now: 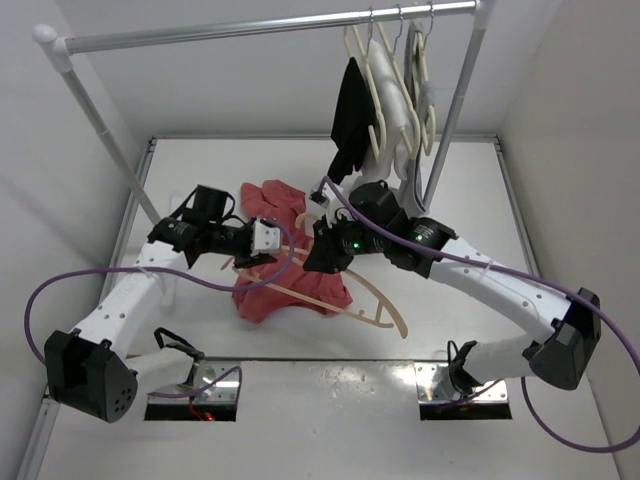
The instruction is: Place the t-shirt on the hanger
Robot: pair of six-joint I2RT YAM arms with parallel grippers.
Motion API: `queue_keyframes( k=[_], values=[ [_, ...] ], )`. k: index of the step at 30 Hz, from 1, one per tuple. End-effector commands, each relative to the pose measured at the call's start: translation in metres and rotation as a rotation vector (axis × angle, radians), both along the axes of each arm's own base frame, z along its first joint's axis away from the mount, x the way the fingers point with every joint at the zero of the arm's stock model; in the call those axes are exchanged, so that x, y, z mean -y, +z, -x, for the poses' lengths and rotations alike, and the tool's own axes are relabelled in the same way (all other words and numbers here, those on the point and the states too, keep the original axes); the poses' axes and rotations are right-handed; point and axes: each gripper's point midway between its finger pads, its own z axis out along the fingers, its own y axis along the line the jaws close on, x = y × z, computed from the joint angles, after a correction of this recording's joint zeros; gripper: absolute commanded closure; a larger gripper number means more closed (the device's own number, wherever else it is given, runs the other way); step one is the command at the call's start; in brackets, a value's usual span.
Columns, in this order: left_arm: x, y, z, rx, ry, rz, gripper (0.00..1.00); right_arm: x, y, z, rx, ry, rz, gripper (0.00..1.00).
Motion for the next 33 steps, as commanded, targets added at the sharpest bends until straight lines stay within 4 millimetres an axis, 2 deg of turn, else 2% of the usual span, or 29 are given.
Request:
queue_keyframes(
  k=[1, 2, 3, 4, 5, 6, 9, 11, 12, 14, 15, 16, 17, 19, 20, 21, 22, 24, 25, 27, 28, 31, 32, 33],
  values=[
    [0.016, 0.017, 0.013, -0.02, -0.046, 0.1, 0.53, -0.002, 0.003, -0.009, 0.037, -0.03, -0.014, 1.0],
    [0.016, 0.016, 0.014, -0.05, -0.028, 0.106, 0.39, 0.005, 0.0, -0.01, 0.043, -0.05, 0.017, 1.0],
    [0.016, 0.016, 0.015, -0.065, -0.019, 0.108, 0.15, 0.012, -0.011, -0.008, 0.051, -0.047, 0.053, 1.0],
    [0.014, 0.015, 0.014, -0.085, 0.006, 0.103, 0.08, 0.024, -0.014, -0.009, 0.067, -0.082, 0.091, 1.0],
    [0.011, 0.015, 0.012, -0.068, 0.022, 0.09, 0.02, 0.037, -0.027, -0.01, 0.07, -0.101, 0.132, 1.0],
    [0.008, 0.014, 0.015, -0.066, 0.032, 0.079, 0.0, 0.045, -0.032, -0.008, 0.071, -0.119, 0.153, 1.0],
    [-0.006, 0.011, 0.017, 0.02, 0.059, 0.022, 0.0, 0.083, -0.042, -0.012, 0.136, -0.243, 0.246, 1.0],
    [-0.01, 0.006, 0.022, 0.082, 0.046, -0.022, 0.0, 0.101, -0.046, -0.007, 0.123, -0.307, 0.267, 1.0],
    [-0.017, -0.003, 0.023, 0.1, 0.072, -0.07, 0.0, 0.11, -0.033, -0.009, 0.157, -0.356, 0.247, 1.0],
    [-0.012, -0.014, 0.034, 0.074, 0.073, -0.11, 0.05, 0.124, -0.032, -0.006, 0.157, -0.411, 0.258, 1.0],
    [-0.016, -0.021, 0.033, 0.075, 0.101, -0.157, 0.11, 0.128, -0.03, -0.006, 0.162, -0.42, 0.261, 1.0],
    [-0.008, -0.034, 0.045, 0.053, 0.059, -0.192, 0.28, 0.132, -0.03, -0.002, 0.15, -0.424, 0.267, 1.0],
    [-0.005, -0.044, 0.05, 0.033, 0.053, -0.225, 0.36, 0.134, -0.024, -0.003, 0.163, -0.437, 0.26, 1.0],
    [-0.003, -0.065, 0.055, 0.042, 0.05, -0.312, 0.44, 0.139, -0.023, -0.003, 0.162, -0.46, 0.274, 1.0],
    [0.009, -0.069, 0.064, 0.04, 0.016, -0.332, 0.44, 0.14, -0.024, -0.002, 0.157, -0.459, 0.282, 1.0],
    [0.011, -0.084, 0.067, 0.02, 0.012, -0.383, 0.42, 0.142, -0.022, -0.003, 0.155, -0.473, 0.283, 1.0],
    [0.013, -0.087, 0.057, 0.063, 0.047, -0.42, 0.36, 0.143, -0.022, -0.004, 0.16, -0.481, 0.287, 1.0],
    [0.019, -0.102, 0.056, 0.07, 0.087, -0.462, 0.33, 0.147, -0.014, -0.003, 0.169, -0.501, 0.269, 1.0],
    [0.015, -0.101, 0.046, 0.116, 0.145, -0.479, 0.33, 0.147, -0.011, -0.002, 0.158, -0.517, 0.248, 1.0],
    [0.015, -0.108, 0.038, 0.164, 0.176, -0.482, 0.33, 0.149, -0.006, -0.002, 0.164, -0.536, 0.22, 1.0],
    [0.011, -0.115, 0.04, 0.171, 0.177, -0.501, 0.33, 0.151, 0.0, 0.0, 0.167, -0.546, 0.191, 1.0],
    [0.004, -0.128, 0.048, 0.177, 0.154, -0.547, 0.33, 0.155, 0.002, 0.002, 0.174, -0.562, 0.17, 1.0],
    [-0.006, -0.141, 0.052, 0.168, 0.146, -0.592, 0.33, 0.156, 0.004, 0.003, 0.179, -0.563, 0.16, 1.0],
    [-0.006, -0.144, 0.053, 0.181, 0.133, -0.603, 0.34, 0.156, 0.005, 0.003, 0.179, -0.563, 0.16, 1.0]
  ],
)
